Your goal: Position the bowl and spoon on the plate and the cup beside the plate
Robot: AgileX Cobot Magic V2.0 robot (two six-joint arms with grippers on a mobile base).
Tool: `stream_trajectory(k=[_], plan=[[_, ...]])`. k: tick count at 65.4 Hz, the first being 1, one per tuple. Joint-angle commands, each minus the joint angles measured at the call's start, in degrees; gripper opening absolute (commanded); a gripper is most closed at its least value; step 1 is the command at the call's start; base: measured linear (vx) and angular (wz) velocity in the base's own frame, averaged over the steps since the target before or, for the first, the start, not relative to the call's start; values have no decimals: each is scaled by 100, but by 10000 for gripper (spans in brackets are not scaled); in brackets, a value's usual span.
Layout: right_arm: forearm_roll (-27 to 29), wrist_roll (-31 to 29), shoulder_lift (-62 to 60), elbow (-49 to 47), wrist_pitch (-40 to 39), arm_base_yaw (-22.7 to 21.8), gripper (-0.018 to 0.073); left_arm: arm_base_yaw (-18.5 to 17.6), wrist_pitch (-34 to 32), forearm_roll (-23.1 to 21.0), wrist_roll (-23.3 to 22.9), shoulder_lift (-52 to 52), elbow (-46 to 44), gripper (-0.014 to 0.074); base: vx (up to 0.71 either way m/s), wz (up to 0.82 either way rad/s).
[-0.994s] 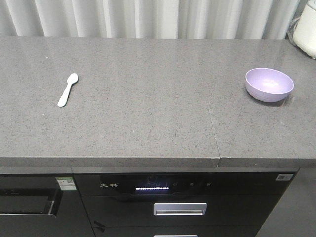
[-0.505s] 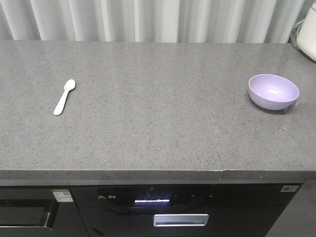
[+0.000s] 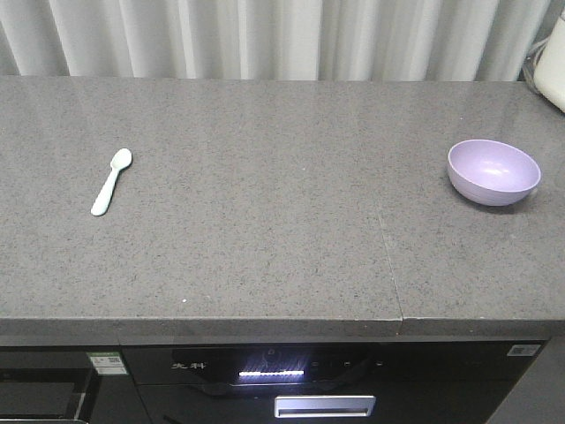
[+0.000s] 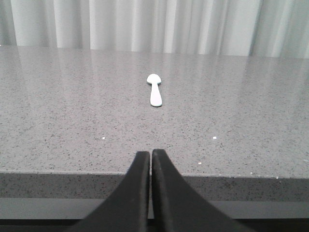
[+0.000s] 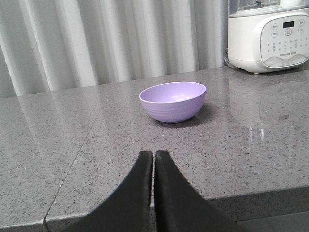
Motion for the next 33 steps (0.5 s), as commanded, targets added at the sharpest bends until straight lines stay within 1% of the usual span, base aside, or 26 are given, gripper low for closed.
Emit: stream_trajectory(k=[1,33], plan=[[-53,-5,-34,2,-399,-19,15,-29,-402,0,-56,-35,175,-6,2,0],[-53,-5,-34,2,-399,-19,15,-29,-402,0,-56,-35,175,-6,3,0]])
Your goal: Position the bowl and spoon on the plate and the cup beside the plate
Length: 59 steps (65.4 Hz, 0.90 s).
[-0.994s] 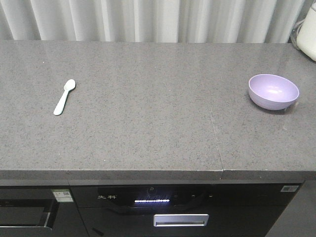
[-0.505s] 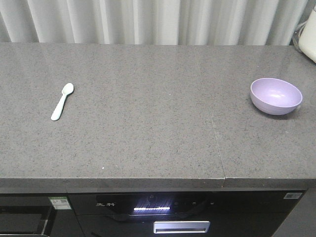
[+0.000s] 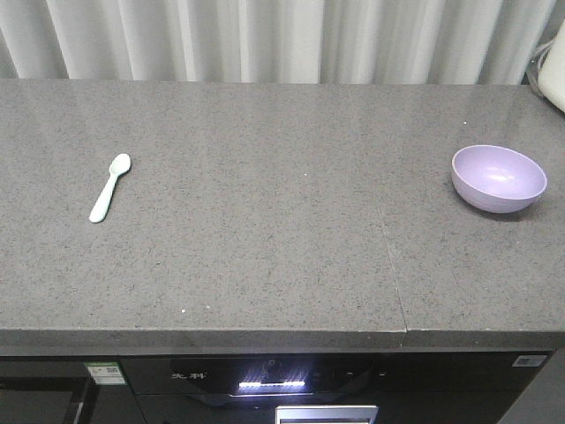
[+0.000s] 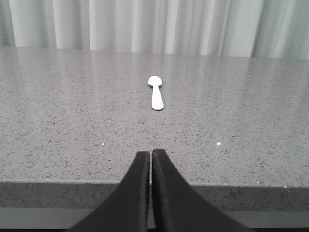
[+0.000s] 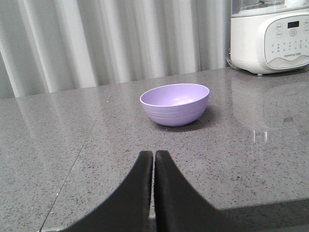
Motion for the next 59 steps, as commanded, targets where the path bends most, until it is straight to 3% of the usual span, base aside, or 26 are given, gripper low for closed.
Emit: stream_trajectory(k=[1,59], plan=[[-53,-5,-34,2,-399,-19,15,-29,-402,0,-56,-35,175,-6,3,1],[-53,-5,-34,2,-399,-19,15,-29,-402,0,-56,-35,175,-6,3,1]])
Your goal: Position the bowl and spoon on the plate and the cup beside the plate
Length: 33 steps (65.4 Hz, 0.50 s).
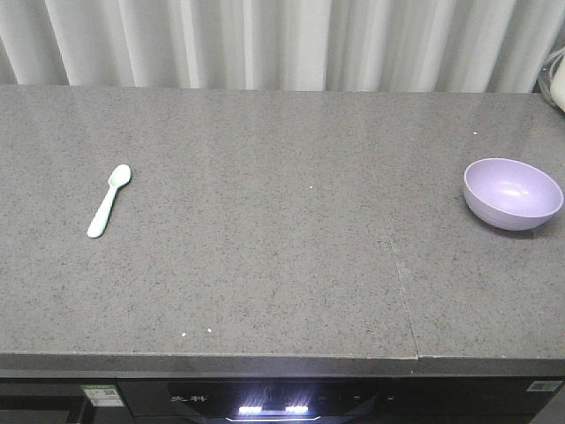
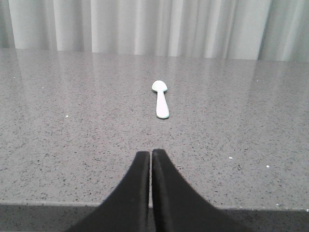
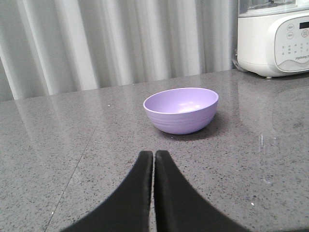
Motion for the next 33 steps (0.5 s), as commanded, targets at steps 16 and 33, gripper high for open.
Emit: stream_trajectory(k=[16,33], plan=[[-53,-5,-34,2,-399,-19,15,-29,-402,0,-56,-35,175,-6,4,1],[-53,-5,-34,2,-399,-19,15,-29,-402,0,-56,-35,175,-6,4,1]])
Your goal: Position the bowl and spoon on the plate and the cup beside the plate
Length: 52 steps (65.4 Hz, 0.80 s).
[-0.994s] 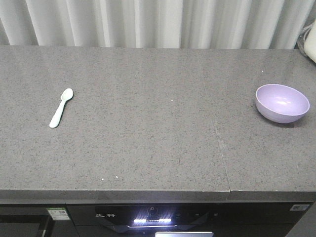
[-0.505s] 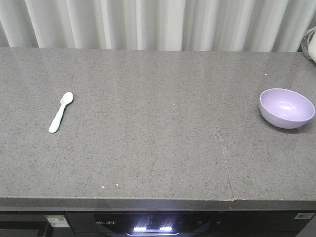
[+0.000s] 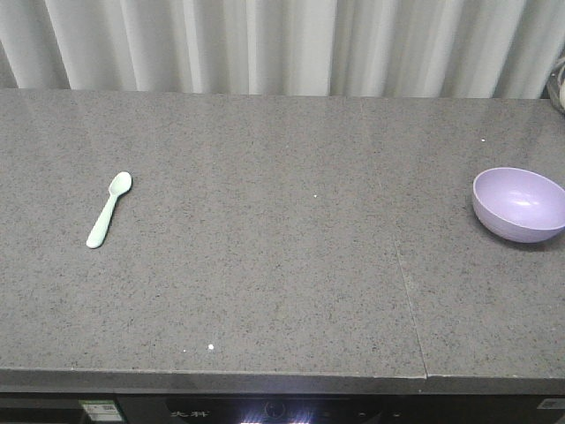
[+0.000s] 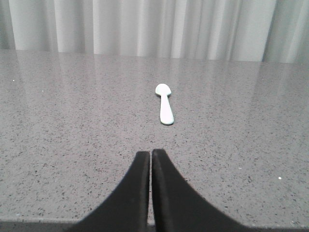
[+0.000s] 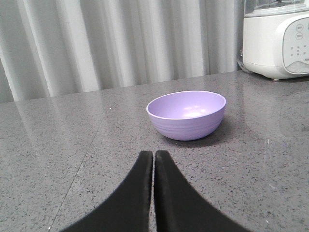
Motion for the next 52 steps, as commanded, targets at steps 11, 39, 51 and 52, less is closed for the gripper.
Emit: stream_trajectory(k=[11,39,51,52], plan=[[-53,-5,-34,2,-399,-19,15,-29,-402,0,-56,-35,175,-6,4,1],[-53,-5,-34,2,-399,-19,15,-29,-402,0,-56,-35,175,-6,3,1],[-53,-5,-34,2,-399,-19,15,-29,-402,0,-56,-35,175,-6,2,0],[-53,-5,-34,2,-399,-19,15,-29,-402,0,-56,-35,175,-6,1,0]])
